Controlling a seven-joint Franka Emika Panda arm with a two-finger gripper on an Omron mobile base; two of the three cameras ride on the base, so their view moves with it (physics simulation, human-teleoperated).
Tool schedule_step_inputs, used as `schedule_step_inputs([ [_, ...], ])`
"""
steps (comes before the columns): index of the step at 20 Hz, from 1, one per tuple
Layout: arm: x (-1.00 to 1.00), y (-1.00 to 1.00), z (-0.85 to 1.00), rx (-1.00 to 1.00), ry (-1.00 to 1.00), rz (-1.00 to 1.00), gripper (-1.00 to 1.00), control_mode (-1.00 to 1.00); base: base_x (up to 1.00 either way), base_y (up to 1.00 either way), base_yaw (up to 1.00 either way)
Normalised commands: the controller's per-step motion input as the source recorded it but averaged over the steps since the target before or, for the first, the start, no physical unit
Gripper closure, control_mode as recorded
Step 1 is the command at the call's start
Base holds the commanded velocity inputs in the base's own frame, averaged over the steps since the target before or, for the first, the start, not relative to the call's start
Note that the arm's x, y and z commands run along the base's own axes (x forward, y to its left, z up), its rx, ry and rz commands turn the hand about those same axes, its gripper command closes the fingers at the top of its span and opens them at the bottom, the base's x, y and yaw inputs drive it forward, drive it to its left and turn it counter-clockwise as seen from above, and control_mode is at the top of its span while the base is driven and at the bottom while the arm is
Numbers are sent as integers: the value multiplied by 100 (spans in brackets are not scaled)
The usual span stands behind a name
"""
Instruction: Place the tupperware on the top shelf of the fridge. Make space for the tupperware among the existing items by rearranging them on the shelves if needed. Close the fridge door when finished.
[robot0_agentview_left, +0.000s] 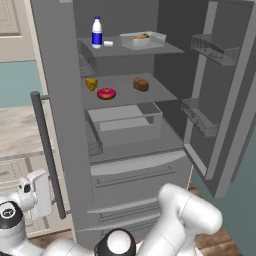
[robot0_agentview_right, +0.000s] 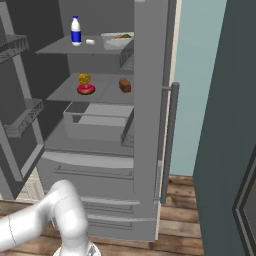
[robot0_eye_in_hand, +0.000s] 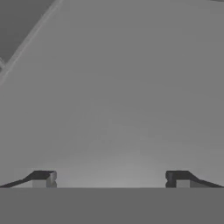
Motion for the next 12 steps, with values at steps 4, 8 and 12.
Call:
schedule_step_inputs([
  [4, -5, -79, 0, 0, -9, -14, -100, -100, 0, 0, 0],
  [8, 4, -64, 17, 3, -13, -4, -100, -100, 0, 0, 0],
  [12, 2, -63, 26, 4, -17, 0, -100, -100, 0, 0, 0],
])
